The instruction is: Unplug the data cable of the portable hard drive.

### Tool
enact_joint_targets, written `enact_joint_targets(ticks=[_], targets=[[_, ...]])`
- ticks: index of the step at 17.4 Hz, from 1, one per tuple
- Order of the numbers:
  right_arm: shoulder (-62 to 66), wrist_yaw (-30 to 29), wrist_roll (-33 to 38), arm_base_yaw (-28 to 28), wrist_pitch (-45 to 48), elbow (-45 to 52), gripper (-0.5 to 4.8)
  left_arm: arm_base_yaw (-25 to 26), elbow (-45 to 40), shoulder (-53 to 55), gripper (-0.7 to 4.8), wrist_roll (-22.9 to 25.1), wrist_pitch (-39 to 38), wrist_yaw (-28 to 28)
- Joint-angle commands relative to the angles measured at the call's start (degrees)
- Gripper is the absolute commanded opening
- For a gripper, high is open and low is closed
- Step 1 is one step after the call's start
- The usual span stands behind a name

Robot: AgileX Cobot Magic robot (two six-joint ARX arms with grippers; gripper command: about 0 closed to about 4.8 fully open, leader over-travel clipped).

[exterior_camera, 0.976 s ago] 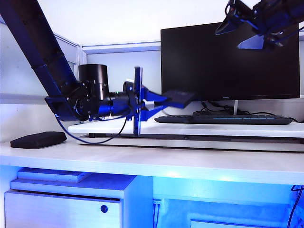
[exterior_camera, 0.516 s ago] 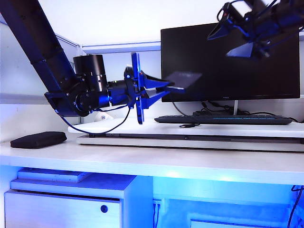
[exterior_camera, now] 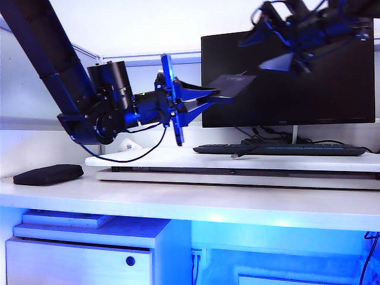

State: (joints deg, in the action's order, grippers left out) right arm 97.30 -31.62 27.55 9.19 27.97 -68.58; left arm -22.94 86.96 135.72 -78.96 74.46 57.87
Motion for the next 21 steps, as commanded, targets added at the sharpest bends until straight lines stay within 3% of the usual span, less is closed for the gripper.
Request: enact_joint_targets(ticks=[1, 11, 13, 15, 17, 21], targets=[[1.3, -0.3, 0.2, 1.2, 0.8, -1.8, 3.84, -0.9, 0.3, -0.7, -0.06, -0.2, 2.1, 0.4], [1.9, 0.1, 0.2, 1.2, 0.2, -2.1, 3.56, -1.1, 0.4, -0.7, -0.06, -2.0, 5.7, 0.4], [2.0, 0.2, 0.2, 1.2, 0.2, -2.1, 3.01, -1.1, 0.5, -0.7, -0.06, -2.8, 7.0, 0.4], [2.2, 0.2, 0.2, 1.2, 0.3, -2.2, 2.87, -1.1, 0.7, -0.7, -0.06, -3.0, 7.1, 0.4], [2.4, 0.2, 0.1, 1.2, 0.5, -2.1, 2.00, -1.1, 0.7, -0.7, -0.06, -3.1, 7.1, 0.4], [2.6, 1.7, 0.1, 1.2, 1.8, -2.2, 1.96, -1.2, 0.7, -0.7, -0.06, -3.2, 7.2, 0.5]])
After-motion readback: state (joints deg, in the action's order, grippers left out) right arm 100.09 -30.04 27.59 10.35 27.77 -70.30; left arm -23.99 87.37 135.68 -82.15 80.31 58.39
